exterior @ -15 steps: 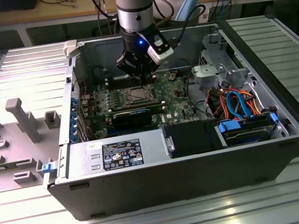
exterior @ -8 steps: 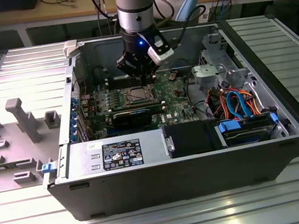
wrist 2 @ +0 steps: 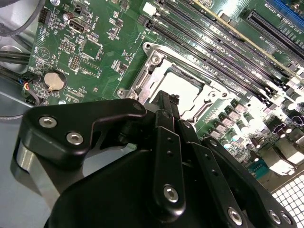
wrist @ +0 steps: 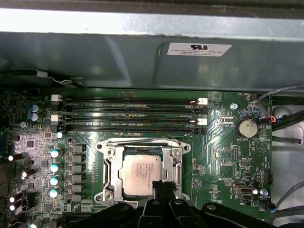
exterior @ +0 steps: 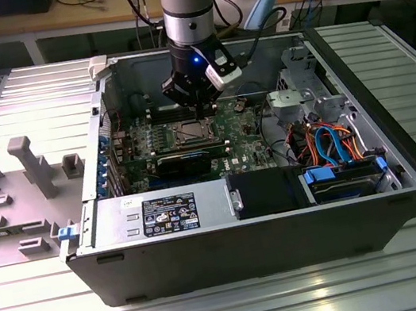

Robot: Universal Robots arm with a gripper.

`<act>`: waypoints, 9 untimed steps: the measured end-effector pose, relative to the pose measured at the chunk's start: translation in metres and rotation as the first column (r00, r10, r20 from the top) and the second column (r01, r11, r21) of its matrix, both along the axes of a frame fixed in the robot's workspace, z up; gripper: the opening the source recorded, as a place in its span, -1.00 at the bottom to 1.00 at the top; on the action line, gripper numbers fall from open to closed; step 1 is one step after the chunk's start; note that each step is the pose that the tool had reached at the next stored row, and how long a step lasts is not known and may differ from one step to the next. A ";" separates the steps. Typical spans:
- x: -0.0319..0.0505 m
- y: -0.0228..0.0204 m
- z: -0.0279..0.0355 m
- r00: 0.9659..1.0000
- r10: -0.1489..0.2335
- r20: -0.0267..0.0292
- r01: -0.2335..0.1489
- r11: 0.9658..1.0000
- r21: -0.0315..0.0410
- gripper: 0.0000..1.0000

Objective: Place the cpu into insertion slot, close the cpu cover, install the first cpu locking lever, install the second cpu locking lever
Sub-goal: 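Install the second cpu locking lever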

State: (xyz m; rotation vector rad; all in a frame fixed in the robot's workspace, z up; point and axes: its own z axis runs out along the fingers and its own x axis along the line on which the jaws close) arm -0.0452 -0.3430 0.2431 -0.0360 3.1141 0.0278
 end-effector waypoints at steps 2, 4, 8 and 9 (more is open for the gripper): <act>0.0000 -0.0004 0.0000 1.000 0.000 0.000 0.000 1.000 0.000 -0.79; 0.0000 -0.0021 0.0000 1.000 0.000 0.000 0.000 1.000 0.000 -0.79; 0.0000 -0.0060 -0.0001 1.000 0.000 0.000 0.000 1.000 0.000 -0.79; 0.0000 -0.0060 0.0000 1.000 0.000 0.000 0.000 1.000 0.000 -0.79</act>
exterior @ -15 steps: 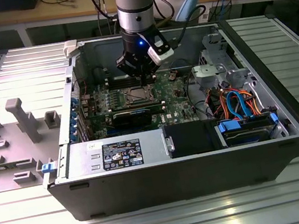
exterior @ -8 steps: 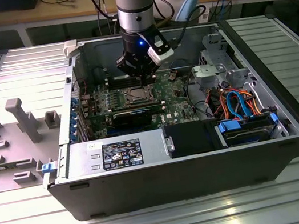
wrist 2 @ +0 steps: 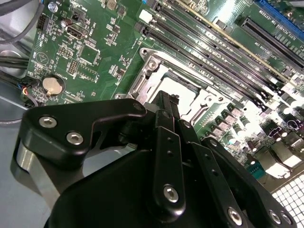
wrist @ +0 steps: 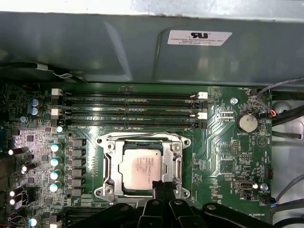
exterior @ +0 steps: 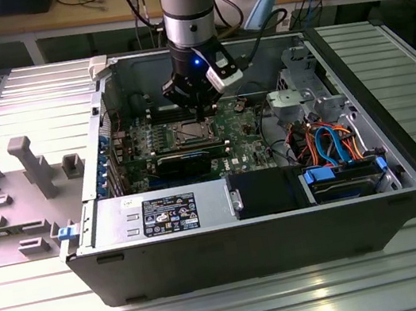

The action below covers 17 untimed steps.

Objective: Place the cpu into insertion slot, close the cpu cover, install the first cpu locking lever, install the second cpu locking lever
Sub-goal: 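Install the second cpu locking lever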

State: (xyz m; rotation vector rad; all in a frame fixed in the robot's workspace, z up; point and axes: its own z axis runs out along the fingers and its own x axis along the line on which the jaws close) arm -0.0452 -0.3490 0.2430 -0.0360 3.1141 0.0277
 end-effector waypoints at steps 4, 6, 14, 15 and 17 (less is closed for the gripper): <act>0.0000 -0.0001 0.0065 1.000 0.000 0.000 0.000 1.000 0.000 -0.79; 0.0000 0.0000 0.0078 1.000 0.000 0.000 0.000 1.000 0.000 -0.79; -0.0001 -0.0136 0.0070 1.000 0.000 0.000 0.000 1.000 0.000 -0.79; -0.0001 -0.0156 0.0069 1.000 0.000 0.000 0.000 1.000 0.000 -0.79; -0.0001 -0.0174 0.0067 1.000 0.000 -0.001 0.000 1.000 0.000 -0.79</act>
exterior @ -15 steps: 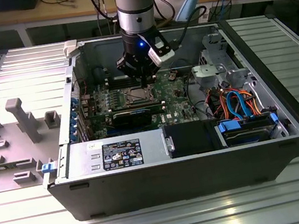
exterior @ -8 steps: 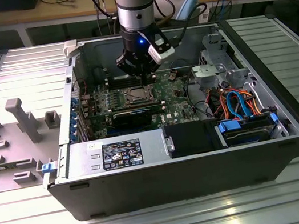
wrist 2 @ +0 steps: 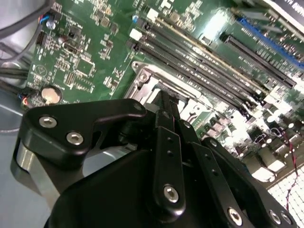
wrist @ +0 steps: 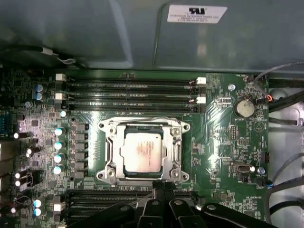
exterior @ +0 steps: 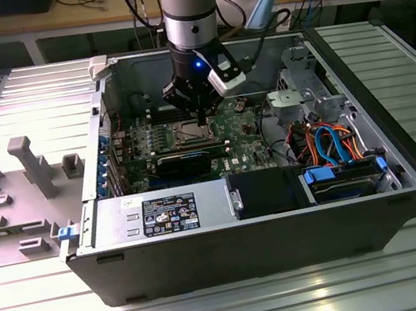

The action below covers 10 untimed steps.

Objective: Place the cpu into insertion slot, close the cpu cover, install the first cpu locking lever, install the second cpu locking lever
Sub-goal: 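Install the second cpu locking lever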

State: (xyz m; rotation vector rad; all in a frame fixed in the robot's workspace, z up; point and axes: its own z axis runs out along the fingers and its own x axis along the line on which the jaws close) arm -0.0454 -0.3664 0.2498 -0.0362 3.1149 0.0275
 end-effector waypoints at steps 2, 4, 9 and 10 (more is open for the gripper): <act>0.0000 0.0000 0.0000 1.000 0.000 0.000 0.000 1.000 0.000 -0.79; 0.0000 0.0000 0.0000 1.000 0.000 0.000 0.000 1.000 0.000 -0.79; 0.0000 0.0000 0.0000 1.000 0.000 -0.001 0.000 1.000 0.000 -0.79; 0.0000 0.0000 0.0000 1.000 0.000 -0.001 0.000 1.000 0.000 -0.79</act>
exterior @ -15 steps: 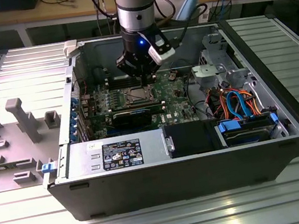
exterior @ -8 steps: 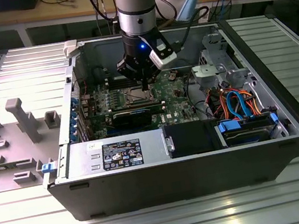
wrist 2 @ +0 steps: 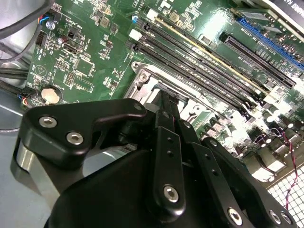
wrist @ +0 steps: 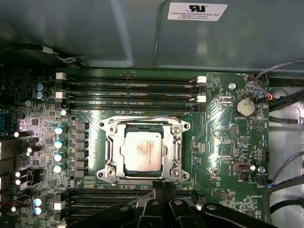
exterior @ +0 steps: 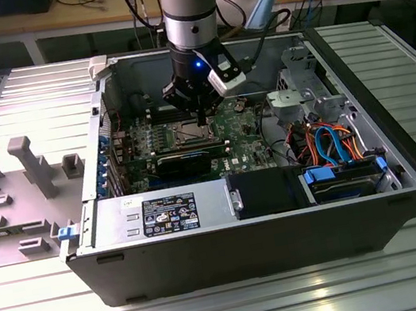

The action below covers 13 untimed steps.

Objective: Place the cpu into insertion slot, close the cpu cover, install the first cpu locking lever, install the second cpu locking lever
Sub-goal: 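Install the second cpu locking lever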

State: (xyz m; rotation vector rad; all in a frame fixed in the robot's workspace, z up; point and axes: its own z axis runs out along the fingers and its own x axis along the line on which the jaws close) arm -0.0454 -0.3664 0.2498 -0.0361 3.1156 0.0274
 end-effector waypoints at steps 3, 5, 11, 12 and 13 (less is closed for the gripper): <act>0.0000 0.0000 0.0000 1.000 0.000 0.000 0.000 1.000 0.000 -0.79; 0.0001 0.0000 0.0000 1.000 0.000 -0.003 0.000 1.000 0.000 -0.79; -0.0002 -0.0129 -0.0010 0.999 0.001 -0.037 0.000 1.000 0.024 -0.79; -0.0006 -0.0150 -0.0010 0.999 0.001 -0.037 0.000 1.000 0.030 -0.79; -0.0019 -0.0173 -0.0014 0.999 0.002 -0.038 0.000 0.999 0.039 -0.79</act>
